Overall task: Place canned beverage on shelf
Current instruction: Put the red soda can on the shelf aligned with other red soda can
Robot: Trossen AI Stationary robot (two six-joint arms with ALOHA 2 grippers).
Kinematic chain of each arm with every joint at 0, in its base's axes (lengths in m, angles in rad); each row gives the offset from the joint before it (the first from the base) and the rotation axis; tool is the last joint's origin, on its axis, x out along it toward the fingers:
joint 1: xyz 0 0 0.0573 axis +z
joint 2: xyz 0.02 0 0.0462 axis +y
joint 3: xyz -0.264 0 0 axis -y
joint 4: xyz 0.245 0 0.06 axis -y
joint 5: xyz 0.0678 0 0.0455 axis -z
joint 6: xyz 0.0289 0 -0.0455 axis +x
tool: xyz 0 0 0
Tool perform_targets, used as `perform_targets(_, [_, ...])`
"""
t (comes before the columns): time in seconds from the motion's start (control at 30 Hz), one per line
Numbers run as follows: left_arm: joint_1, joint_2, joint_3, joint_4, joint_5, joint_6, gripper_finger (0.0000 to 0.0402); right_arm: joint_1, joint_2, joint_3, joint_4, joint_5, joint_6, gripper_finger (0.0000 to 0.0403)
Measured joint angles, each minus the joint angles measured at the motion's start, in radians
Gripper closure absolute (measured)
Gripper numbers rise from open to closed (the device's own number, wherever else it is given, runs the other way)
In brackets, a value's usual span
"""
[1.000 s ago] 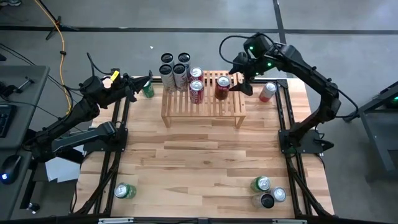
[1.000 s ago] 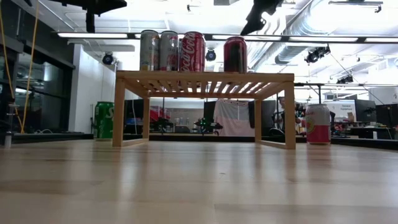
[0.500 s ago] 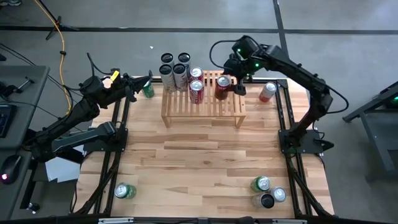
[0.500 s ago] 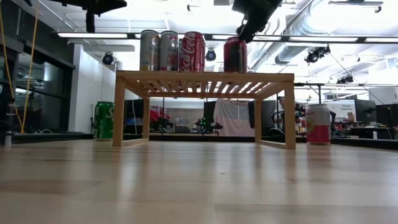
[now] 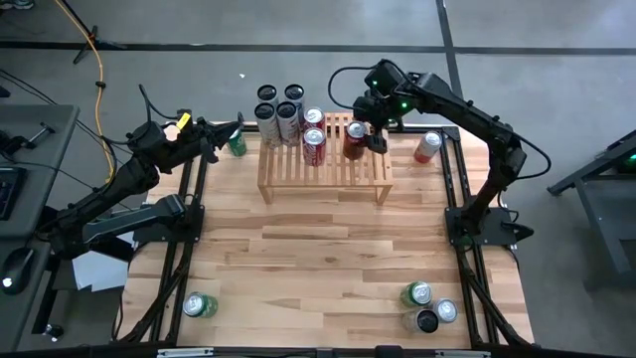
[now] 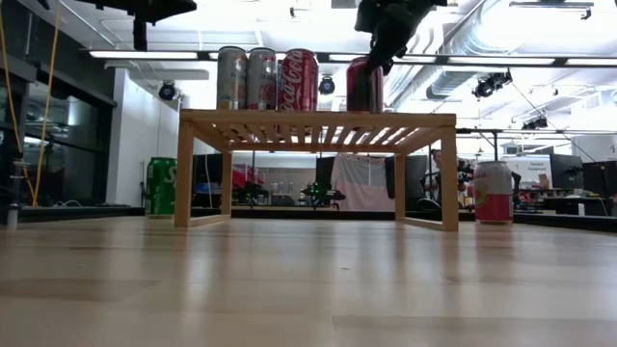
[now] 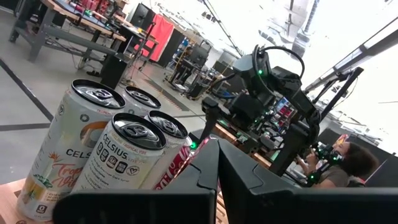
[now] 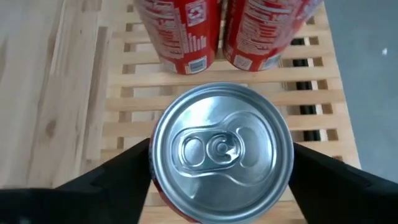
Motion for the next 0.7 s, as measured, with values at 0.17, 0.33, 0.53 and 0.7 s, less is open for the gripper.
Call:
perform_targets(0.17, [0.000,0.000,0.000,0.000,0.000,0.001,0.0402,0.023,0.000,0.000,0.016,0.038,0.157,0.0119])
perform_targets(0.33, [0.000,0.000,0.000,0.000,0.000,0.002,0.0402,0.099,-0.002,0.000,0.063,0.274,0.358,0.0119])
perform_targets(0.53, [0.000,0.000,0.000,0.000,0.000,0.002,0.0402,0.181,0.000,-0.001,0.104,0.621,0.659,0.0114])
perform_targets(0.7, [0.000,0.000,0.000,0.000,0.000,0.002,0.0402,0.203,0.000,-0.001,0.106,0.689,0.917,0.0113])
